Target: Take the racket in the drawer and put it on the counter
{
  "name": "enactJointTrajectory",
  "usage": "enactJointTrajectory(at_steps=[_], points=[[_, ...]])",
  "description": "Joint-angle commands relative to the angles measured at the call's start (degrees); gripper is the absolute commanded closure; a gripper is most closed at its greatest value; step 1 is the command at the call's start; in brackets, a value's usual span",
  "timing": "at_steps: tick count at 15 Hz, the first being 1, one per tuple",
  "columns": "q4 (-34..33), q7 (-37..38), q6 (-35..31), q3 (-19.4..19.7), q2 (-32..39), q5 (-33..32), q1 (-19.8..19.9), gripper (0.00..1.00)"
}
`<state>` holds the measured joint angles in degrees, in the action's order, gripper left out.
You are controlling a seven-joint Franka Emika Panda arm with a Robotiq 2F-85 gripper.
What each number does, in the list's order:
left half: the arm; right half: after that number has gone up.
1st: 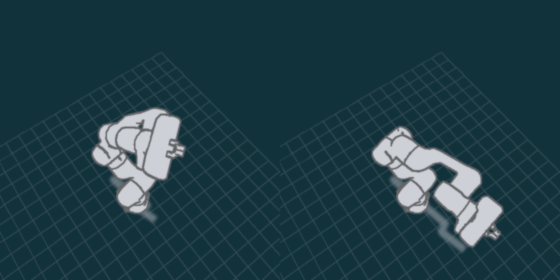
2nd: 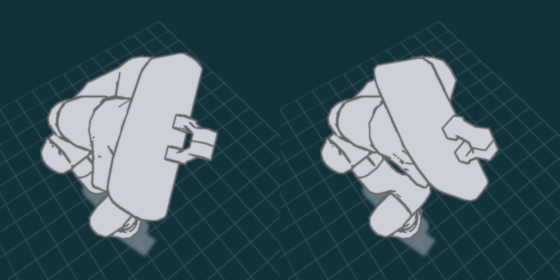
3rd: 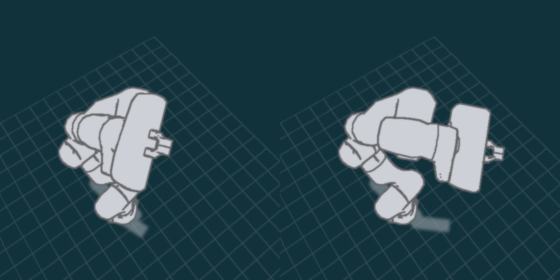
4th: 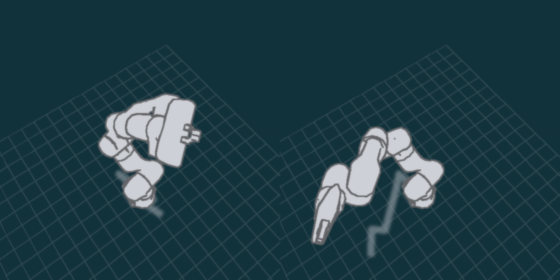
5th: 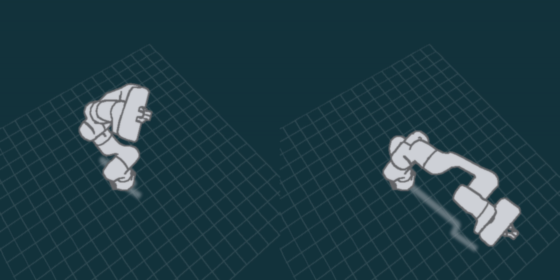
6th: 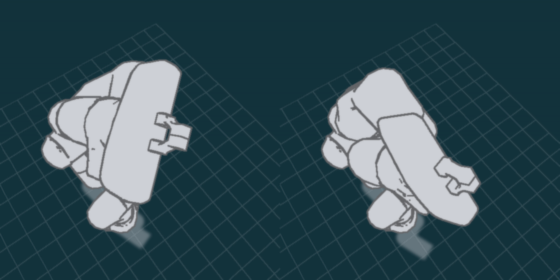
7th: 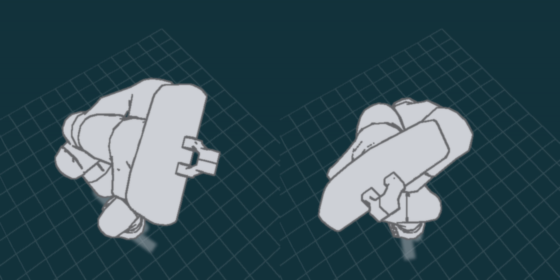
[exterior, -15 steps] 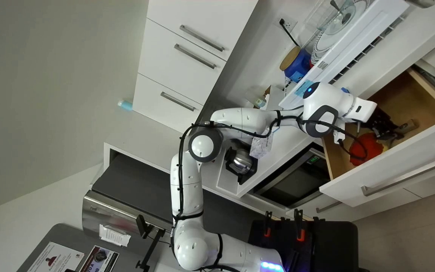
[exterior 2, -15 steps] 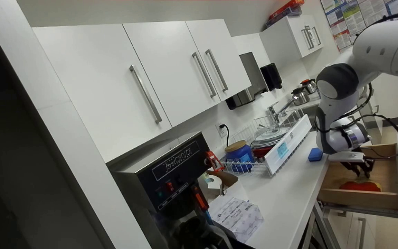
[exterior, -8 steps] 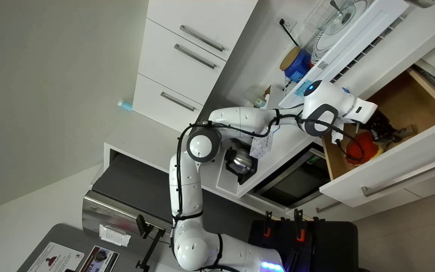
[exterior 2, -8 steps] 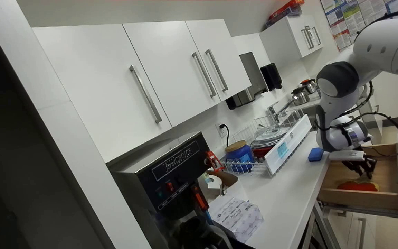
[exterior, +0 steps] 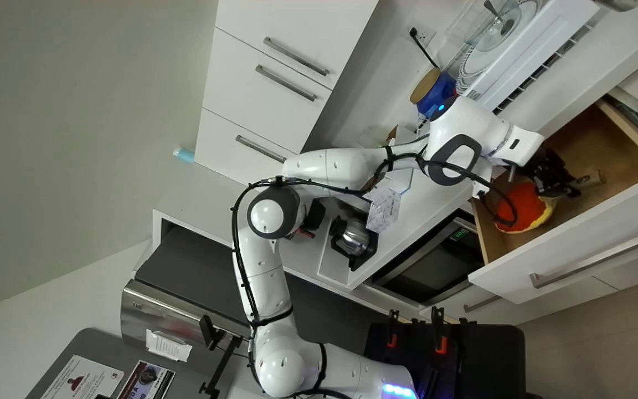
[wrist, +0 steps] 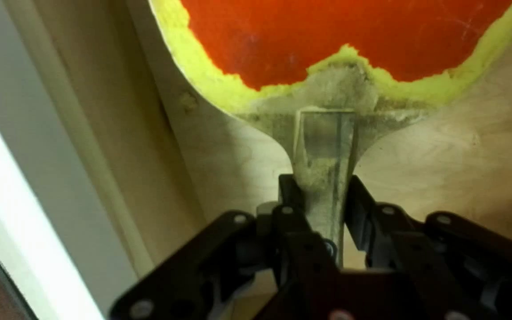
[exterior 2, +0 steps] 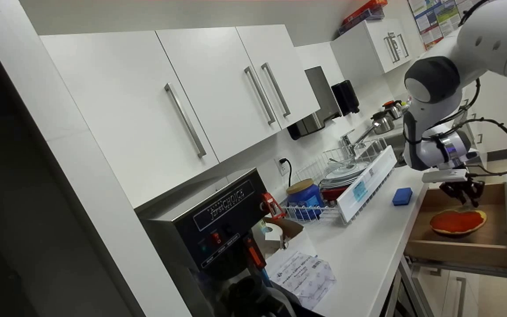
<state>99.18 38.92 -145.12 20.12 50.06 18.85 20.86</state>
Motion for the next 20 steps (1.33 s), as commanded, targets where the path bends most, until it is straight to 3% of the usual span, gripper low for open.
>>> enactJointTrajectory(at_steps=[1, 10, 19, 20], points=[[6.9, -2.3, 0.0, 1.0, -8.4, -0.8, -0.9, 0.93], [20.1, -6.8, -0.5, 0.7, -25.9, -0.1, -2.3, 0.93], [33.0, -5.4, -2.4, -2.0, -41.6, -0.2, -7.4, 0.93], [28.0, -5.7, -0.3, -1.6, -36.9, -0.3, -6.2, 0.7]])
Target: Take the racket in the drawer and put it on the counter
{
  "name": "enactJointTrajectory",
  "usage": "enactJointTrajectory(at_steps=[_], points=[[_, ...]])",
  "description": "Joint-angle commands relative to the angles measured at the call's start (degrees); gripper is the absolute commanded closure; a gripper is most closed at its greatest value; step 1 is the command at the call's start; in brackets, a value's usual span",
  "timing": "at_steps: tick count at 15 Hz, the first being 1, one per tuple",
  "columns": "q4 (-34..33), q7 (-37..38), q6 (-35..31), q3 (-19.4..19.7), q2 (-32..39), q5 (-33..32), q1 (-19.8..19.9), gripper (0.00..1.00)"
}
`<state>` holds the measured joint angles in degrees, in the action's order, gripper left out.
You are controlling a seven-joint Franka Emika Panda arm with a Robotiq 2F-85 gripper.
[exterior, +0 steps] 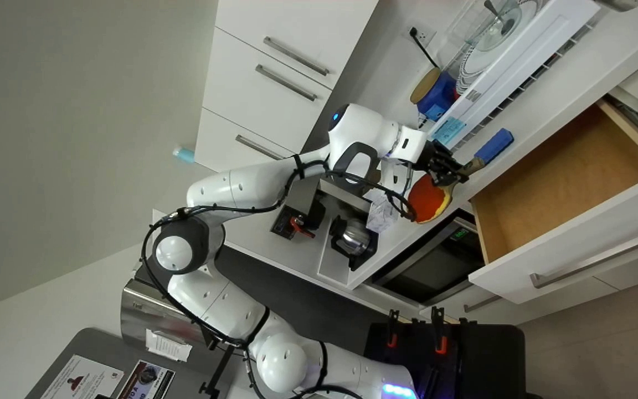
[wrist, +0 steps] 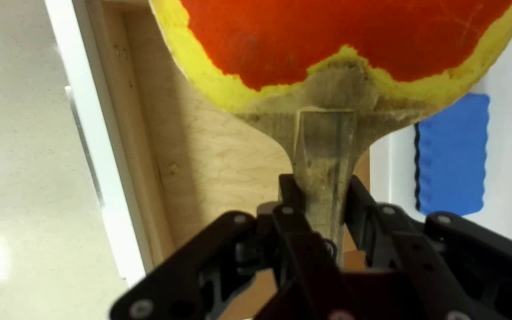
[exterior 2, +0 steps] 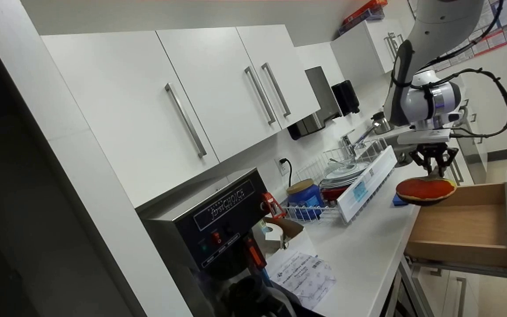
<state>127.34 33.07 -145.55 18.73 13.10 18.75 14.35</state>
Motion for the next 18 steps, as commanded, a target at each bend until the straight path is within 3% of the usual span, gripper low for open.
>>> enactJointTrajectory(at_steps=[1, 5, 6, 18], points=[[1.2, 0.1, -0.3, -0.6, -1.1, -0.2, -0.2, 0.7], [3.0, 0.1, -0.6, -0.7, -2.6, -0.2, -0.6, 0.7], [3.0, 0.1, -0.6, -0.7, -2.6, -0.2, -0.6, 0.93], [-4.7, 0.7, -2.9, -8.4, 2.0, 2.2, -5.8, 0.93]])
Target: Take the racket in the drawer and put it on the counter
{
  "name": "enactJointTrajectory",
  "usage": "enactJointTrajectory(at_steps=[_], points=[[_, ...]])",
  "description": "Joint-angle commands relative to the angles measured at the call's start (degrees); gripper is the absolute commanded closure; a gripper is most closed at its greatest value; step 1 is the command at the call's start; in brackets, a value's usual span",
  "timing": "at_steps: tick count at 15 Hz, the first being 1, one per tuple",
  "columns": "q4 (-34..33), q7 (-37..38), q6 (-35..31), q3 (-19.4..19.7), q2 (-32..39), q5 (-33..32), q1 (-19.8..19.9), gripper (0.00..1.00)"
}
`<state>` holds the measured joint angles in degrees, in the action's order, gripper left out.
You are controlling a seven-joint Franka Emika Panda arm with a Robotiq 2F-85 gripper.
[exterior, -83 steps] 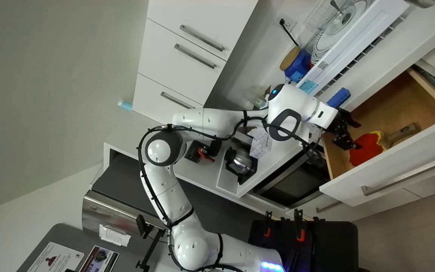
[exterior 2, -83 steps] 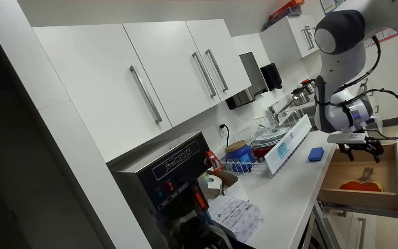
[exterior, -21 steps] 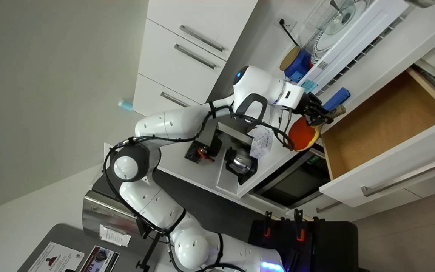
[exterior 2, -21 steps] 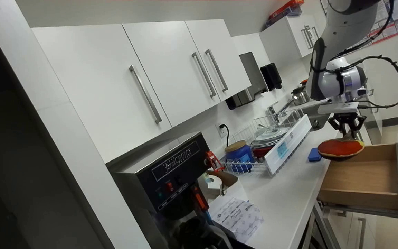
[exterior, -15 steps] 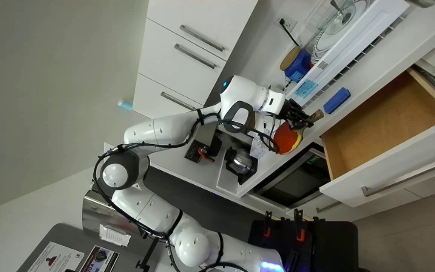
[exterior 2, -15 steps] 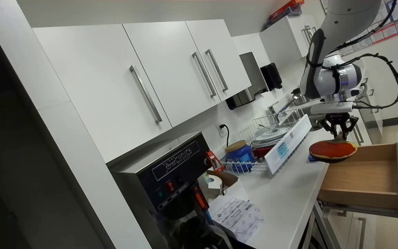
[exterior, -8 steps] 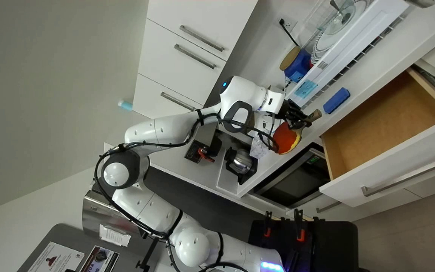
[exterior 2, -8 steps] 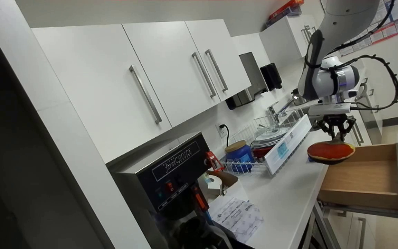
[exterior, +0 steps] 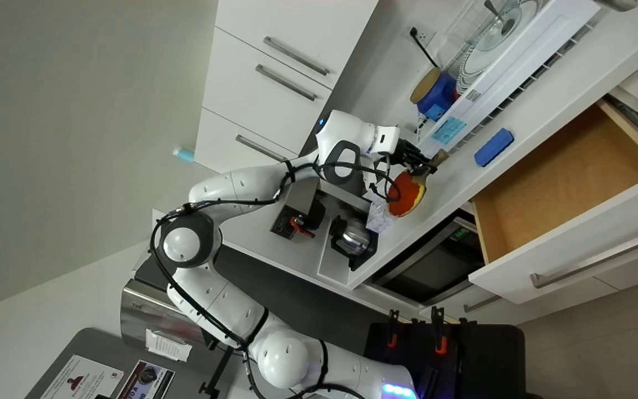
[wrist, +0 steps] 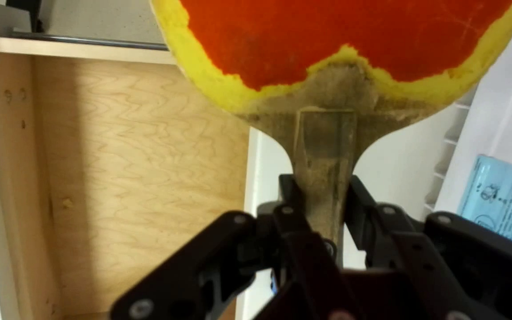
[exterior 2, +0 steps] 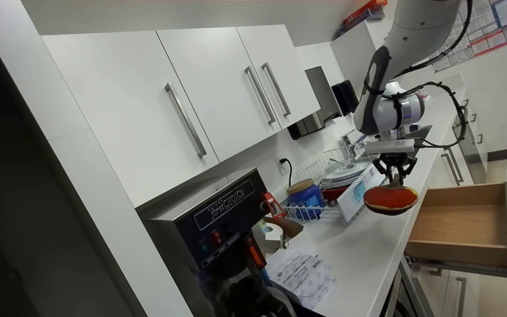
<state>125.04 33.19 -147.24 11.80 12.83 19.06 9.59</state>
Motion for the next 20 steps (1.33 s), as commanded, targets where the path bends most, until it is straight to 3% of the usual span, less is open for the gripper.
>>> enactJointTrajectory(at_steps=[1, 9, 20], points=[[-2.9, 0.7, -1.7, -2.0, 3.1, 2.5, -1.3, 0.93], [-6.0, 1.8, -5.3, -5.1, 9.5, 6.6, -3.3, 0.93], [-12.4, 8.0, -7.5, -5.4, 19.1, 5.0, -8.5, 0.93]])
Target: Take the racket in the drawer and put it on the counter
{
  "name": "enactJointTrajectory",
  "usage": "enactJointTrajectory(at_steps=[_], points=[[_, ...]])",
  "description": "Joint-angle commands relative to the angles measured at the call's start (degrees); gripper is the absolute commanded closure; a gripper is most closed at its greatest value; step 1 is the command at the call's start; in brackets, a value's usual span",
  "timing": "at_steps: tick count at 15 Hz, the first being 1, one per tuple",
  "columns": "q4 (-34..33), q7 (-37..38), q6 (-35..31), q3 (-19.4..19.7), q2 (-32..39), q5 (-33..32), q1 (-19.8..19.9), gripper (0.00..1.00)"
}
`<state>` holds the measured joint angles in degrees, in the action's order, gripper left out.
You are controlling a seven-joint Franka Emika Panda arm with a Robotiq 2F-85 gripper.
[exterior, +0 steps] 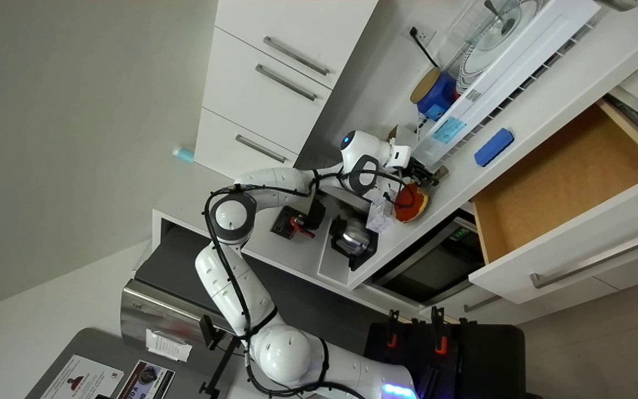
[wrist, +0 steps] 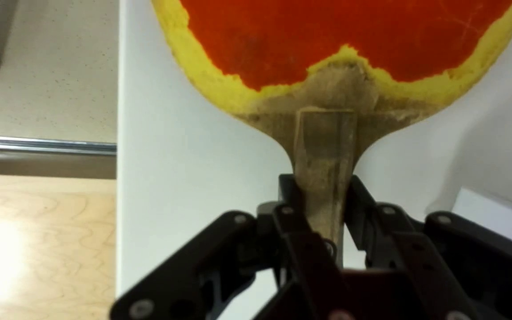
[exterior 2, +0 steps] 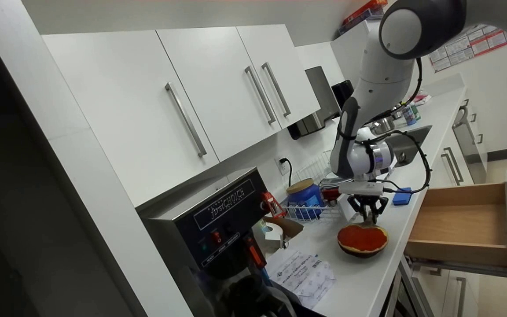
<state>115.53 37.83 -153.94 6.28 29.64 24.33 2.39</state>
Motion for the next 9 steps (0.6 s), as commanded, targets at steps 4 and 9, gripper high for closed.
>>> enactJointTrajectory(at_steps=[4, 9], points=[[-4.3, 7.6, -0.7, 1.8, 4.0, -2.5, -3.5, 0.93], [-2.4, 9.6, 1.2, 2.4, 1.7, -4.9, -3.6, 0.38]])
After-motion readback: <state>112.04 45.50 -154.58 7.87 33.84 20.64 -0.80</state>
